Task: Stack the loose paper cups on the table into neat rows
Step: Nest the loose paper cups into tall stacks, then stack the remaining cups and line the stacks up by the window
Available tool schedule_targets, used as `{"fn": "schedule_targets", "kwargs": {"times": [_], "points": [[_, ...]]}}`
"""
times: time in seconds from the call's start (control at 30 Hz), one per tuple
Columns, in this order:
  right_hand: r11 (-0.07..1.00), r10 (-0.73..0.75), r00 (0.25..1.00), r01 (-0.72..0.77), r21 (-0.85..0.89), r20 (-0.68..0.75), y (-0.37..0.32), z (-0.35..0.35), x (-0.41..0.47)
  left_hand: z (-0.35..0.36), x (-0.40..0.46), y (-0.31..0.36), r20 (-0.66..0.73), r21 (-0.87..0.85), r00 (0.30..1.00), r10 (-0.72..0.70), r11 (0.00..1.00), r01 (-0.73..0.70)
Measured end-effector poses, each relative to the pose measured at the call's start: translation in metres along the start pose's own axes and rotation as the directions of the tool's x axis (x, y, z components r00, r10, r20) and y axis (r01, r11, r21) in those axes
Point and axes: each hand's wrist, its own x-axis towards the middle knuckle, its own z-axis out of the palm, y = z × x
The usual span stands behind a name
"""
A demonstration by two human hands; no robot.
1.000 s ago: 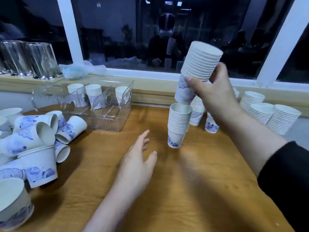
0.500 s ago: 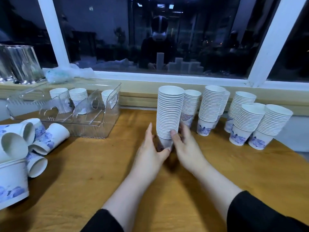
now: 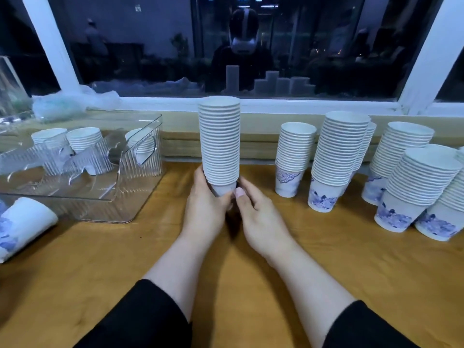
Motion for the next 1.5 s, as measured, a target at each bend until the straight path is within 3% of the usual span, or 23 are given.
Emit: {"fn": "schedule_targets", "kwargs": {"times": [0.27,0.57,0.67,0.8,1.0,1.3,1.5], "points": [[1.0,0.019,0.999,-0.019,-0.018,-0.037,0.023,0.005,0.05,0.022,0.049,-0.007,0.041,0.023,0.999,-0.008,1.0,0.007],[0.99,0.04,0.999,-0.037,-0.134,0.022,0.02,0.007,0.057,0.017,0.058,-0.025,0.028,0.06,0.999,-0.028,0.998,0.026],[0.973,0.038,0.999,-0.041,-0.228,-0.017,0.015,0.005,0.048,0.005,0.043,-0.025,0.009,0.113,0.996,-0.084,0.99,0.083],[0.972,0.079,0.992,-0.1,-0.214,-0.103,0.004,0.005,0.021,-0.016,-0.002,-0.017,-0.053,0.085,0.997,-0.056,0.995,0.061],[0.974,0.069,0.998,-0.064,-0.219,0.015,-0.032,0.022,-0.044,-0.062,-0.072,-0.004,-0.109,-0.003,0.991,-0.073,0.997,0.074],[0.985,0.03,0.979,0.005,-0.171,0.199,-0.089,0.075,-0.134,-0.18,-0.158,0.05,-0.149,0.093,0.983,0.112,0.991,-0.098],[1.0,-0.005,0.946,0.015,-0.027,0.325,-0.125,0.121,-0.176,-0.275,-0.218,0.068,-0.234,0.2,0.918,0.319,0.94,-0.276]]}}
